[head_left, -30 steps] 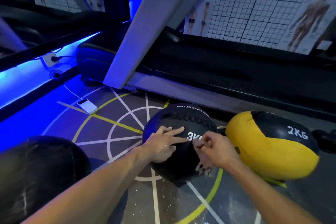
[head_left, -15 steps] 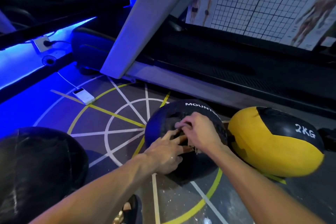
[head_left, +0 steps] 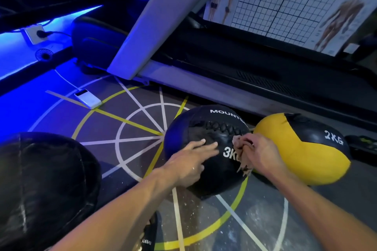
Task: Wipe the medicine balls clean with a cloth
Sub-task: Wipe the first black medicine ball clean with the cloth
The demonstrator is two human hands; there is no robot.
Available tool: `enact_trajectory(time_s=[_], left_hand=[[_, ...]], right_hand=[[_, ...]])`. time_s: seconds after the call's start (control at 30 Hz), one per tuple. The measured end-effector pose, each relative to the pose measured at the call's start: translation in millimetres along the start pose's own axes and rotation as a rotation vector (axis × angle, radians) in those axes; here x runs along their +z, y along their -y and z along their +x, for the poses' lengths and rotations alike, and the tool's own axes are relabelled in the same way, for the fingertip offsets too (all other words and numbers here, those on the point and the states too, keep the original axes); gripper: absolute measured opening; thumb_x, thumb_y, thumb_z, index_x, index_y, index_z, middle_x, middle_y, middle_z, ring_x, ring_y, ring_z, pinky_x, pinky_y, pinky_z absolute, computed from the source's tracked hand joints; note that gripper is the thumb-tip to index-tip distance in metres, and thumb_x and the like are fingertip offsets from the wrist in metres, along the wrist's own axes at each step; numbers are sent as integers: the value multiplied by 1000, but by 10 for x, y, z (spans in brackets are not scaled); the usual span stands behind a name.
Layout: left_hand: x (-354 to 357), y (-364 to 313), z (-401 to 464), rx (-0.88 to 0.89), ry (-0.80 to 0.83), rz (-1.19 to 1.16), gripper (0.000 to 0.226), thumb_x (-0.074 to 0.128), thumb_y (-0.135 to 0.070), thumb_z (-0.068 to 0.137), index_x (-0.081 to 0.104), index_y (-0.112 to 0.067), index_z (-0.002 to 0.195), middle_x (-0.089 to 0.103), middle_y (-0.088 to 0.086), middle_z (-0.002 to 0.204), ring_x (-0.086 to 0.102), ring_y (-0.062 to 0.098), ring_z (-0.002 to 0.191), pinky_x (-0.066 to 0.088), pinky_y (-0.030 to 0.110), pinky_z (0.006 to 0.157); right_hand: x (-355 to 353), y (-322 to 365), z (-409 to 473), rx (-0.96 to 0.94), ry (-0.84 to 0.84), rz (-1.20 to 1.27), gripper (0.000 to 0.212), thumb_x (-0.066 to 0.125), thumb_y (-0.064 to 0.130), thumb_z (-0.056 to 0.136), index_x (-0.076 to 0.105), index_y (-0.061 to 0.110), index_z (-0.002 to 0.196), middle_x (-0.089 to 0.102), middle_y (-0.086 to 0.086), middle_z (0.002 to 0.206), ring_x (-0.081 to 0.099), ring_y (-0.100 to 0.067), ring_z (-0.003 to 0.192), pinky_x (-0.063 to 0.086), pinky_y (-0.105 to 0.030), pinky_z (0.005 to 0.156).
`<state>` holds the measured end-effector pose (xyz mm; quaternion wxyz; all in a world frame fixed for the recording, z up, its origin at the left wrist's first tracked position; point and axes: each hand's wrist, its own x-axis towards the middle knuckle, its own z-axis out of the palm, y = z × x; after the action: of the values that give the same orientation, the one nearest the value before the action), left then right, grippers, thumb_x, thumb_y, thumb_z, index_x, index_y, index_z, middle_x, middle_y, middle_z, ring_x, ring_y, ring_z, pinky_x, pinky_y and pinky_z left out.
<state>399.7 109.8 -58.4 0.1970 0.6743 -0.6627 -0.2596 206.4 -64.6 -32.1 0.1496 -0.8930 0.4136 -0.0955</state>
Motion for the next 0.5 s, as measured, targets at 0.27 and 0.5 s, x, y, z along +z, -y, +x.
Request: enact_trajectory(time_s=[0.27, 0.5], left_hand=[[-602, 540, 401, -31, -161, -116, 56, 69, -12, 97, 54, -32, 147, 34, -19, 162, 37, 5, 141, 31, 20, 112], [-746, 1036, 973, -68, -186, -117, 64, 66, -34, 99, 37, -42, 155, 18, -20, 167, 12, 1, 152, 9, 19, 118]], right_hand=[[247, -33, 318, -88, -256, 172, 23, 61, 14, 99, 72, 30, 110, 61, 7, 104, 52, -1, 91, 38, -11, 74], [400, -84, 1306, -149, -354, 204, 24, 57, 20, 102, 73, 30, 117, 67, 5, 108, 49, 4, 98, 40, -6, 85]])
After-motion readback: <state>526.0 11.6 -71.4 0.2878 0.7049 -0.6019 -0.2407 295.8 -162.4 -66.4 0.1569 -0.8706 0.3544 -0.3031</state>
